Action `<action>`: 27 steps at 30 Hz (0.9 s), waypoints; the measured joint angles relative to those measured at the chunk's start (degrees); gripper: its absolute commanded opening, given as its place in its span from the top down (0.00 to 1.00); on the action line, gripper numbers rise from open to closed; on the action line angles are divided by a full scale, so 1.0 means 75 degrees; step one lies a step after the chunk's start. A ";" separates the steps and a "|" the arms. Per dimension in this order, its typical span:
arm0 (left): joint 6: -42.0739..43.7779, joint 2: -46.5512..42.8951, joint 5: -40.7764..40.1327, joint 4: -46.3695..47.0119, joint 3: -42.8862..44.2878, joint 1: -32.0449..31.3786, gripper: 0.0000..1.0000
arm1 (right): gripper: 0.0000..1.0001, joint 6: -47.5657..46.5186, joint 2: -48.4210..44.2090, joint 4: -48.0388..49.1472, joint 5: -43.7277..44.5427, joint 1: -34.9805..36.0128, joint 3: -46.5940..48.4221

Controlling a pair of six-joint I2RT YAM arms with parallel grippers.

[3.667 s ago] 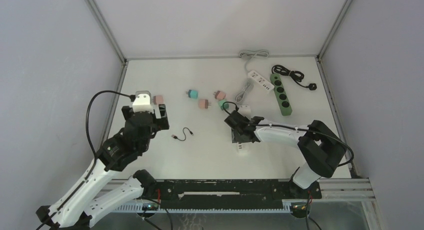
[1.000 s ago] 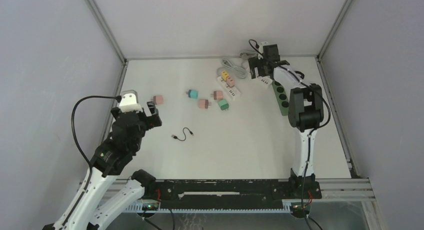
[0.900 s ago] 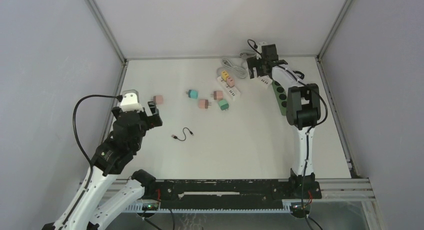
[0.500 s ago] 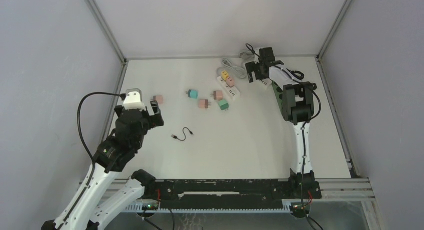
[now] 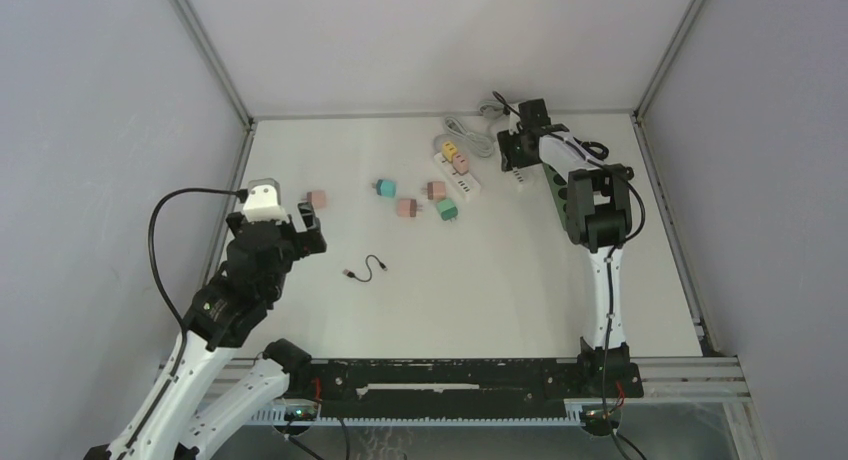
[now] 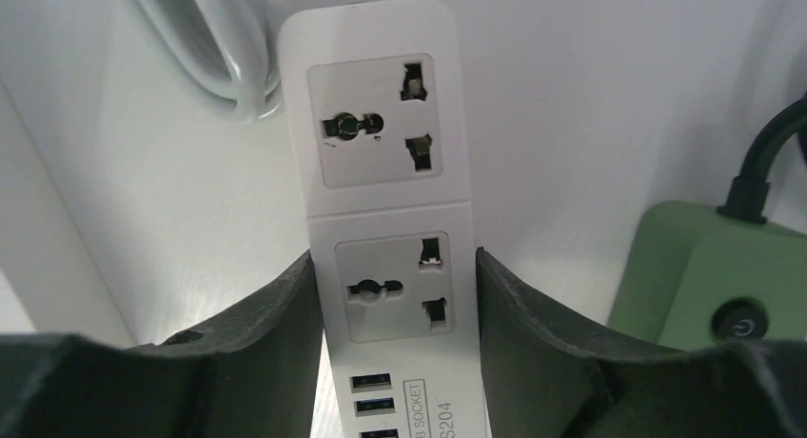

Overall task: Insert the plug
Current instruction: Move the socket to the center of the board.

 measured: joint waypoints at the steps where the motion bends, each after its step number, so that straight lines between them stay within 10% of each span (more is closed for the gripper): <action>1: 0.0000 -0.0055 0.0000 0.0006 0.0000 0.0003 0.00 | 0.55 0.0035 -0.0067 -0.0052 -0.0012 0.0015 -0.0079; 13: 0.0000 -0.0411 -0.0009 0.0035 -0.0012 0.0023 0.00 | 0.76 0.1090 -0.1816 0.0280 0.0766 0.0297 -0.2366; 27: -0.0003 -0.0705 -0.0073 0.0044 -0.0015 0.0061 0.00 | 0.78 0.3051 -0.4943 0.0274 0.1906 0.1652 -0.5799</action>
